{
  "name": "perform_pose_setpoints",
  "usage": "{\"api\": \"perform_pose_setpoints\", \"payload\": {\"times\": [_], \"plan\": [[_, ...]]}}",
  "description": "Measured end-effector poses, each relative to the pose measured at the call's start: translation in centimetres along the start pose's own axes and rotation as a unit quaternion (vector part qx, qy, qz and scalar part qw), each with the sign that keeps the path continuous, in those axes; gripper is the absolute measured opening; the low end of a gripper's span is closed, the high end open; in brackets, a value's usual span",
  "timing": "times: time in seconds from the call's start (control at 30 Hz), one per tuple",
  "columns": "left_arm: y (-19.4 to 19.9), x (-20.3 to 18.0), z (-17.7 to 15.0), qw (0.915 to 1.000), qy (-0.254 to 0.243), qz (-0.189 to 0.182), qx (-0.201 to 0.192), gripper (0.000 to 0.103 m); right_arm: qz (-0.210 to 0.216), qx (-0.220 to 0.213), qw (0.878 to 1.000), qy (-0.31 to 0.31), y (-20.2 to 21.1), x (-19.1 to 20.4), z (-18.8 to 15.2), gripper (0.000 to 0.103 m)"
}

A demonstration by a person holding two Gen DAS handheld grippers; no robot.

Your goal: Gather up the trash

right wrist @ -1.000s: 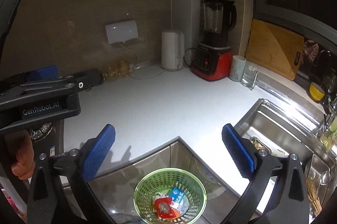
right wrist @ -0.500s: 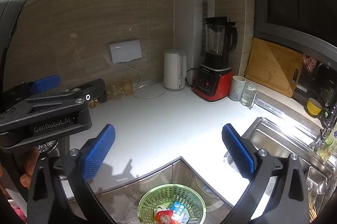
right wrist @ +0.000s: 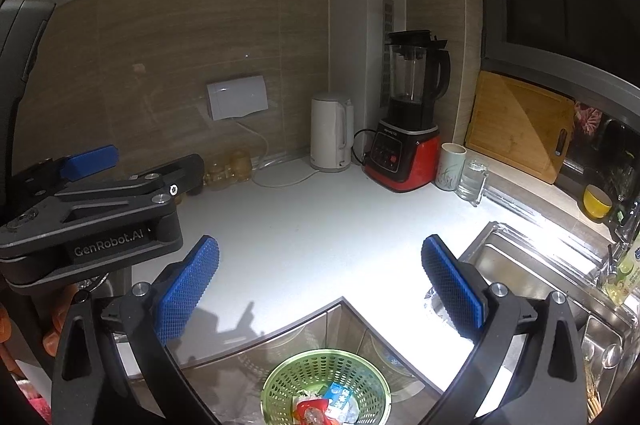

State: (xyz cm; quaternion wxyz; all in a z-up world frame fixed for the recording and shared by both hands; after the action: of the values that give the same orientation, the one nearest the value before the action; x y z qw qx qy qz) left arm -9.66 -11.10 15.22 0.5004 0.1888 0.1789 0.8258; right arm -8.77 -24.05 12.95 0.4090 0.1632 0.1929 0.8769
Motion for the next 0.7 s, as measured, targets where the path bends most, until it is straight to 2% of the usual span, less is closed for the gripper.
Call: {"api": "perform_pose_setpoints", "payload": {"times": [0.7], "plan": [[-1.8, -0.6, -0.1, 0.9999, -0.002, -0.002, 0.016, 0.095, -0.002, 0.010, 1.000, -0.004, -1.0, -0.5, -0.4, 0.101]]}}
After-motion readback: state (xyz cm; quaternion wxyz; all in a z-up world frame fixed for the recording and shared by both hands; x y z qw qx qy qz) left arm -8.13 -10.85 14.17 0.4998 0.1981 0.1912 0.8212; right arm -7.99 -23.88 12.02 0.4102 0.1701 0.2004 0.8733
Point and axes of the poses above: each gripper's, at about its wrist camera, not at the fingertips, and y roughly against the way its jaws point, x to its left, z to its top, the point moved 7 cm from there along -y, roughly the way its jaws point, and after that the axes turned 14 degrees about z, right-handed, at the moved point
